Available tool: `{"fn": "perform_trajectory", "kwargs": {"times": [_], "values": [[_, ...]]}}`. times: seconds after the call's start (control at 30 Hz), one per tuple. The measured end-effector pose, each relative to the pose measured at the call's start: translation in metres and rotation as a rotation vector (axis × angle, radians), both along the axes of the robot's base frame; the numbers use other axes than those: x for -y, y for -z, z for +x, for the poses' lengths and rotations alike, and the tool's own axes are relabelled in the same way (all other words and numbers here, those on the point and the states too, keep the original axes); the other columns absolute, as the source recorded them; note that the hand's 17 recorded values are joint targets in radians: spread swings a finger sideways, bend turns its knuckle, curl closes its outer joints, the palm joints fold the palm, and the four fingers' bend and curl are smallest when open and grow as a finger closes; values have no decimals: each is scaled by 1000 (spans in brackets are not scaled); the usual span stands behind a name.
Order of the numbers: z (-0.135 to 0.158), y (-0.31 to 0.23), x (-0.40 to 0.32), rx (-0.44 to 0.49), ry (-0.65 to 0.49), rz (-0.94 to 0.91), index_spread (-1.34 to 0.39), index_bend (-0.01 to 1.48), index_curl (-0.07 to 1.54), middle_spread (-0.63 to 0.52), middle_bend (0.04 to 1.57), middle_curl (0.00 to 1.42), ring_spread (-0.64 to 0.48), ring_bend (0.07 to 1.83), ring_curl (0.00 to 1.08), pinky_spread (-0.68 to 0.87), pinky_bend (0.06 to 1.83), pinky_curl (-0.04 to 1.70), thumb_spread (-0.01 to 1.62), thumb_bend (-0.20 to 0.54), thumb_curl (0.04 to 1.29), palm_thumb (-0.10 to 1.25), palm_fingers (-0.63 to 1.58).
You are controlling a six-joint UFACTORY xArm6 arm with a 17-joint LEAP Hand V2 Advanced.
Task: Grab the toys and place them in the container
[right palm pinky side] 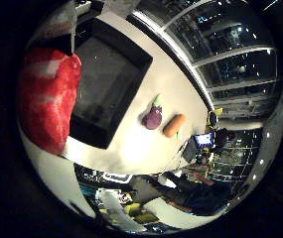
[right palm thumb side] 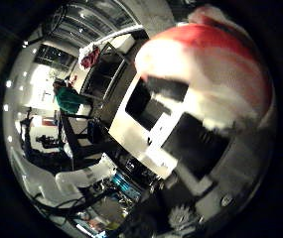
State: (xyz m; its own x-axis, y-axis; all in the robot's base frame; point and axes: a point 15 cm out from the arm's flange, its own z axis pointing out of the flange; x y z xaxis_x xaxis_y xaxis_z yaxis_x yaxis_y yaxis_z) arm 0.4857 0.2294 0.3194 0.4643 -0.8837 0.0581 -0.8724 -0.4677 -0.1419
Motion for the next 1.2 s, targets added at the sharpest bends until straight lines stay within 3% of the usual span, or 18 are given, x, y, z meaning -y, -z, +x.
{"fn": "perform_trajectory", "kwargs": {"times": [0.1, 0.17, 0.37, 0.53, 0.7, 0.87, 1.1, 1.2], "values": [[-2, 4, 10, -27, -6, -24, -477, 515, 430, -77, 600, 357, 41, 645, 262, 266, 699, 488, 1048, -30, 382, 728, -97], [1, 0, 16, -17, -18, -25, -482, 421, 390, -55, 502, 324, 101, 544, 227, 367, 611, 428, 1041, -30, 371, 705, -71], [6, -27, 46, 30, -20, -17, -490, 246, 338, -26, 340, 293, 148, 383, 196, 445, 479, 341, 1014, -27, 344, 662, 29], [16, -39, 99, 43, 65, -19, -482, 243, 349, -26, 369, 311, 154, 272, 182, 461, 357, 296, 1021, -21, 340, 668, 176], [29, -50, 205, 61, 236, -23, -463, 197, 351, -37, 350, 311, 151, 232, 190, 464, 288, 277, 1030, -21, 350, 680, 235], [24, -47, 304, 58, 408, -25, -429, 171, 340, -53, 360, 315, 111, 293, 211, 465, 235, 264, 1039, -21, 357, 687, 330], [3, -11, 432, 87, 659, -18, -345, 124, 260, -73, 360, 325, 29, 474, 249, 472, 404, 306, 1050, -24, 370, 696, 401], [-7, 7, 460, 73, 761, 54, -305, 125, 248, -51, 352, 327, 55, 484, 252, 472, 469, 322, 1053, -25, 373, 689, 339]]}}
